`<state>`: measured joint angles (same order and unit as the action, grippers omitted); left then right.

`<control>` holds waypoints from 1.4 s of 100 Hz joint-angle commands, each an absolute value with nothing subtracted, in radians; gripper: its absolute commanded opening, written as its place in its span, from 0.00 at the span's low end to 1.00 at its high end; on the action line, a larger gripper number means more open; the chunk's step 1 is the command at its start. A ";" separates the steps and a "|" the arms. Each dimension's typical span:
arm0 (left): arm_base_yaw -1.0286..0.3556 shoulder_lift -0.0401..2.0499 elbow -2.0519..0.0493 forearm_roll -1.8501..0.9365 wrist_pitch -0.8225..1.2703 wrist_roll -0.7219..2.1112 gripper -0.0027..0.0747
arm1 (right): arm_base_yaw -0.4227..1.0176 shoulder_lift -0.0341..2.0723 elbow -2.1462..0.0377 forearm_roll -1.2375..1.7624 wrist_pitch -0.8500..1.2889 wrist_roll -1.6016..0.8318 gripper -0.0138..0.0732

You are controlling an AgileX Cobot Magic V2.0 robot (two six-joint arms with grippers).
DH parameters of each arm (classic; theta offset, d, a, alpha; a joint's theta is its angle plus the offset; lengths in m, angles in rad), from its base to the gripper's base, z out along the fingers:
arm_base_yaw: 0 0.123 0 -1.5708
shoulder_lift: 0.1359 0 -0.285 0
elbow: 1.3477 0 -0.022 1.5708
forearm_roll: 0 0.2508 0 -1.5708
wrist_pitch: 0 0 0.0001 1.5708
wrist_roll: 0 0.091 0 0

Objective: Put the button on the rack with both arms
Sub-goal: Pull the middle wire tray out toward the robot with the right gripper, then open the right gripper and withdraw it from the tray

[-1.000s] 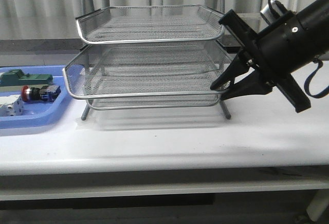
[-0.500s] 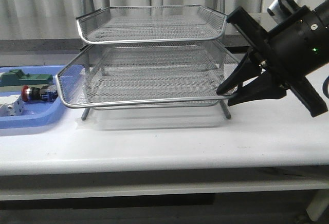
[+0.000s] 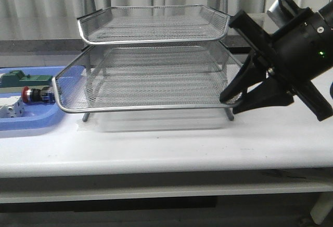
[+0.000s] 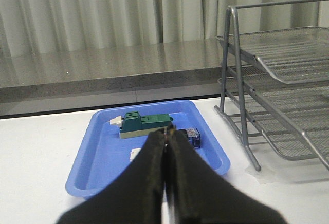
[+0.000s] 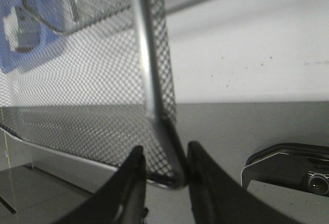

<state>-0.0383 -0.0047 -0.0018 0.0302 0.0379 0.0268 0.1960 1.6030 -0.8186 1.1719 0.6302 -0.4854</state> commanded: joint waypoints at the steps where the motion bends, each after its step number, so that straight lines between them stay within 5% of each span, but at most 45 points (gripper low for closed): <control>1: -0.039 -0.036 0.052 0.025 -0.041 0.019 0.01 | 0.201 1.556 -0.835 1.171 0.678 -0.521 0.56; 20: -0.039 -0.036 0.052 0.025 -0.041 0.019 0.01 | 0.201 1.521 -0.835 1.136 0.674 -0.533 0.74; 68: -0.039 -0.036 0.052 0.025 -0.041 0.019 0.01 | 0.200 1.346 -0.835 0.719 0.692 -0.320 0.74; 111: -0.039 -0.036 0.052 0.025 -0.041 0.019 0.01 | 0.198 0.953 -0.835 0.146 0.678 0.024 0.74; 140: -0.039 -0.036 0.052 0.025 -0.041 0.019 0.01 | 0.198 0.707 -0.835 0.023 0.715 0.058 0.74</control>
<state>-0.0383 -0.0047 -0.0018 0.0302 0.0379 0.0268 0.2039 0.7736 -0.8102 0.0545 0.7468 0.0528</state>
